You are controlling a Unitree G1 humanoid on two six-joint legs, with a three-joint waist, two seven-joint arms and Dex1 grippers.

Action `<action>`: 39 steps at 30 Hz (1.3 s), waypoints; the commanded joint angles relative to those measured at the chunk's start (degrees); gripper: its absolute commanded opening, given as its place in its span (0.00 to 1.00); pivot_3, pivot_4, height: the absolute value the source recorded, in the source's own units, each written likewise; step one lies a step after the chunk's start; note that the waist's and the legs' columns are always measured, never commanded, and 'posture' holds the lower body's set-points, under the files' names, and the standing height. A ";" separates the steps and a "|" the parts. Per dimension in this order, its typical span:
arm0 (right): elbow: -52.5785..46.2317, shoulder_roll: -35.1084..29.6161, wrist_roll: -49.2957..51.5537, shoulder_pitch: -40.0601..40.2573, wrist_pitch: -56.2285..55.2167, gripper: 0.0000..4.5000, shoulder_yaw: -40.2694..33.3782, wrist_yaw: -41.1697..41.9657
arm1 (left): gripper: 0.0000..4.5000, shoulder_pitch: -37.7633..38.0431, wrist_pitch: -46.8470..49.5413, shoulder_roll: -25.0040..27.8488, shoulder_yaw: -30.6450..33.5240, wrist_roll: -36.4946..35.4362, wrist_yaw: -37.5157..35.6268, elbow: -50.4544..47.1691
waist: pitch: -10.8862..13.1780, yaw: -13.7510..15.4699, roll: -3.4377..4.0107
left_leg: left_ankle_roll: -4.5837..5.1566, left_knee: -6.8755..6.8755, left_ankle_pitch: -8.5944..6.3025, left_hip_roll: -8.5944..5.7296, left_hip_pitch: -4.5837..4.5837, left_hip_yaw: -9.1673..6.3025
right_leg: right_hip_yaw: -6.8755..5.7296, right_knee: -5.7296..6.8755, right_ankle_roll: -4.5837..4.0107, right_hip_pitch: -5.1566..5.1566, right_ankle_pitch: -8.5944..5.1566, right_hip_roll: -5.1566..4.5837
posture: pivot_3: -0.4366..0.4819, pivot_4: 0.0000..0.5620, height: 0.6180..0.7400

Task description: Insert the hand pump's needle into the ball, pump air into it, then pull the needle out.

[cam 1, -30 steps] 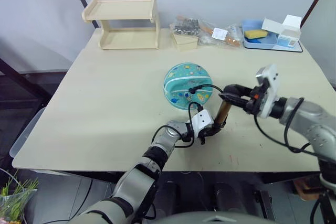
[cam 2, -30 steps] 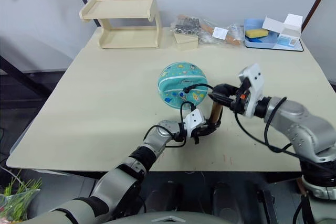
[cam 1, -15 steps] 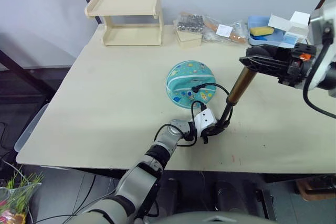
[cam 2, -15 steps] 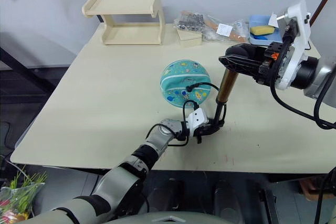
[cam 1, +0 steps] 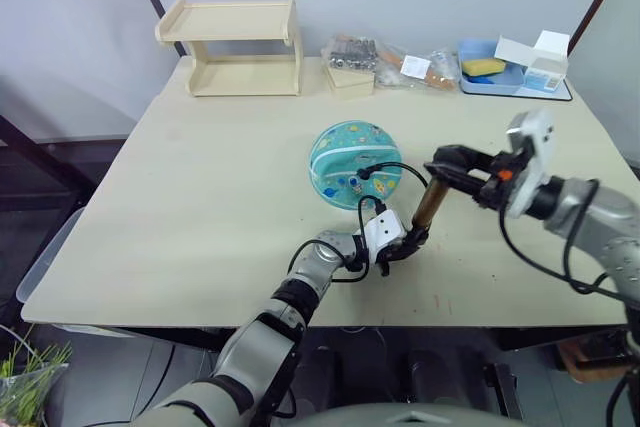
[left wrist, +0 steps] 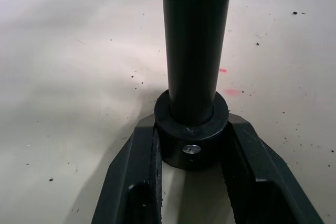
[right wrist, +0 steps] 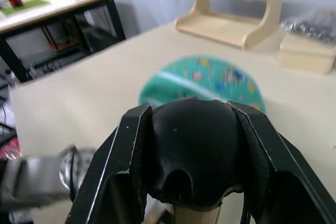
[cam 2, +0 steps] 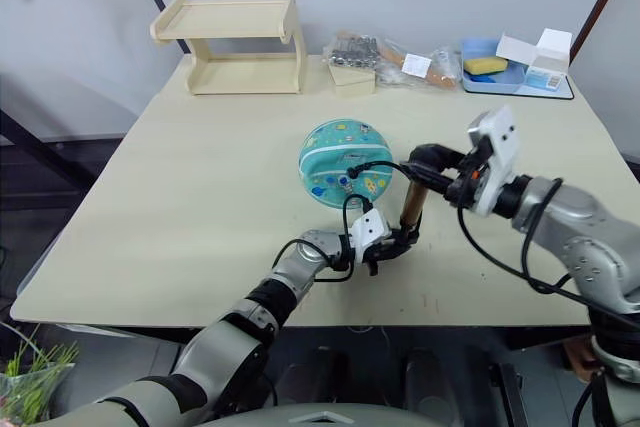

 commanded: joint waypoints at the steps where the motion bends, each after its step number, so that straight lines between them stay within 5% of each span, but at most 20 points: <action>1: 9.10 1.19 -10.56 4.97 -0.79 0.37 9.43 1.64 | 0.23 2.73 2.22 0.94 -1.42 1.86 -1.39 2.44 | -0.27 0.02 -0.06 | 0.00 -0.06 0.00 0.02 0.07 -0.04 | -0.04 0.00 -0.06 0.03 -0.03 0.05 | 0.48 0.27 1.00; 10: 3.21 1.33 -10.20 2.99 -1.20 0.37 4.16 3.40 | 0.23 2.95 2.42 0.59 -1.52 1.98 -0.89 2.74 | -0.60 0.20 0.25 | 0.00 -0.27 0.00 0.04 0.15 -0.50 | -0.44 0.01 -0.28 0.12 -0.14 0.16 | 0.48 0.27 1.00; 18: -7.76 -5.38 6.22 -6.98 10.26 0.37 -10.14 2.10 | 0.23 3.04 2.14 0.34 -1.59 2.17 -1.06 3.32 | 0.06 1.23 0.97 | -0.06 -0.29 0.04 -0.05 -0.28 -0.78 | -0.64 0.05 -0.69 -0.10 -0.10 0.08 | 0.48 0.27 1.00; 27: -4.84 -15.82 27.95 -20.77 21.50 0.37 -21.53 -4.47 | 0.23 2.58 1.75 0.43 -1.76 2.23 -2.08 3.78 | 0.44 1.63 1.07 | -0.08 -0.21 0.06 -0.10 -0.81 -1.06 | -0.90 0.05 -0.74 -0.41 -0.10 -0.02 | 0.48 0.27 1.00; 34: -5.23 -13.62 26.42 -18.13 19.90 0.37 -17.86 -6.96 | 0.23 2.55 1.84 0.35 -1.81 2.17 -2.28 3.78 | 0.45 1.59 1.06 | -0.07 -0.20 0.06 -0.09 -0.82 -1.06 | -0.92 0.06 -0.76 -0.40 -0.11 -0.03 | 0.48 0.27 1.00; 39: -3.60 -7.68 10.92 -4.50 12.14 0.37 -6.96 -3.04 | 0.23 3.05 2.26 0.54 -1.72 1.89 -2.35 2.57 | 0.08 1.47 0.63 | -0.07 -0.19 0.06 -0.08 -0.54 -0.95 | -1.05 0.12 -0.79 -0.17 -0.16 0.14 | 0.48 0.27 1.00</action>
